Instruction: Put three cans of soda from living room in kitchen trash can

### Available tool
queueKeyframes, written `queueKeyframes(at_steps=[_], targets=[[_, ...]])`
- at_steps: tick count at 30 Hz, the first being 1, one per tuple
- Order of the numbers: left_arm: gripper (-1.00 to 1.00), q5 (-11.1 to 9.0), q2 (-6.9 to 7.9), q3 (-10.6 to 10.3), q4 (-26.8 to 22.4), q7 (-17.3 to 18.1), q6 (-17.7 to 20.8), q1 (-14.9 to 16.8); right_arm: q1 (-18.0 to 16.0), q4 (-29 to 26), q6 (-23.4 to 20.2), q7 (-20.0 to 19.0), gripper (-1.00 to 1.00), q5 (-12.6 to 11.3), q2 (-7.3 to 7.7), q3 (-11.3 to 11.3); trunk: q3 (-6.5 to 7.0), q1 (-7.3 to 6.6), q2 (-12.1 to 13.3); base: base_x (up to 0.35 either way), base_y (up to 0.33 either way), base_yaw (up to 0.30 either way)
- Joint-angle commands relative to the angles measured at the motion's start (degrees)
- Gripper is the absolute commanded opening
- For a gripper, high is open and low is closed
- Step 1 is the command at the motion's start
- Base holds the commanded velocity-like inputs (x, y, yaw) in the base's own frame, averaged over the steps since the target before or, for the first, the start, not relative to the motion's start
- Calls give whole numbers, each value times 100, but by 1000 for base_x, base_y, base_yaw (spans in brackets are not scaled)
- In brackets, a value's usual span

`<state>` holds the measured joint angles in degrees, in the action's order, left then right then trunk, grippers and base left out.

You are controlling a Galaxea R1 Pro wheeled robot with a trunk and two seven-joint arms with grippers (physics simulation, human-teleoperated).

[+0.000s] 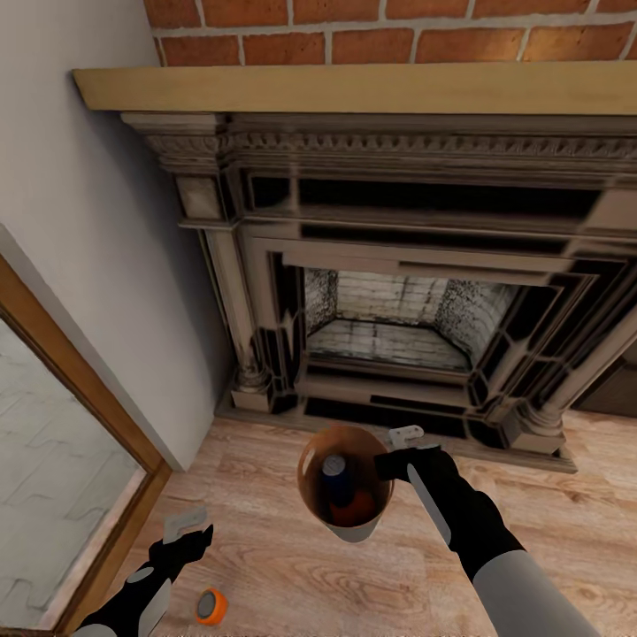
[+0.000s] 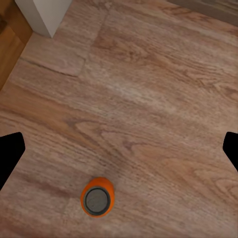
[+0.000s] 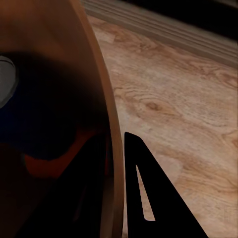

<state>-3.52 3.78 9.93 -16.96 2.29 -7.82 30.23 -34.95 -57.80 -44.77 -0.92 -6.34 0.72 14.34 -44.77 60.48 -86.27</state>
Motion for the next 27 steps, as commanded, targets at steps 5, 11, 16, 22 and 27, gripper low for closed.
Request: queueKeyframes(at_steps=[5,11,16,22,27], targets=[[100,0,0,0,0,0,0,0,-3,-3,-1,-31,-100,-78,-1,-2,-136,110,-203,0,0,0],[100,0,0,0,0,0,0,0,-3,-3,-2,-31,-100,-84,-1,-2,-298,242,-443,0,0,0],[100,0,0,0,0,0,0,0,-3,-8,-14,-44,-100,-100,-1,-22,-434,351,-644,0,0,0],[100,0,0,0,0,0,0,0,-7,-350,-189,-48,-100,-109,5,-27,-596,483,-884,0,0,0],[100,0,0,0,0,0,0,0,-8,-664,-545,-52,-100,-119,11,-33,-732,593,-1085,0,0,0]])
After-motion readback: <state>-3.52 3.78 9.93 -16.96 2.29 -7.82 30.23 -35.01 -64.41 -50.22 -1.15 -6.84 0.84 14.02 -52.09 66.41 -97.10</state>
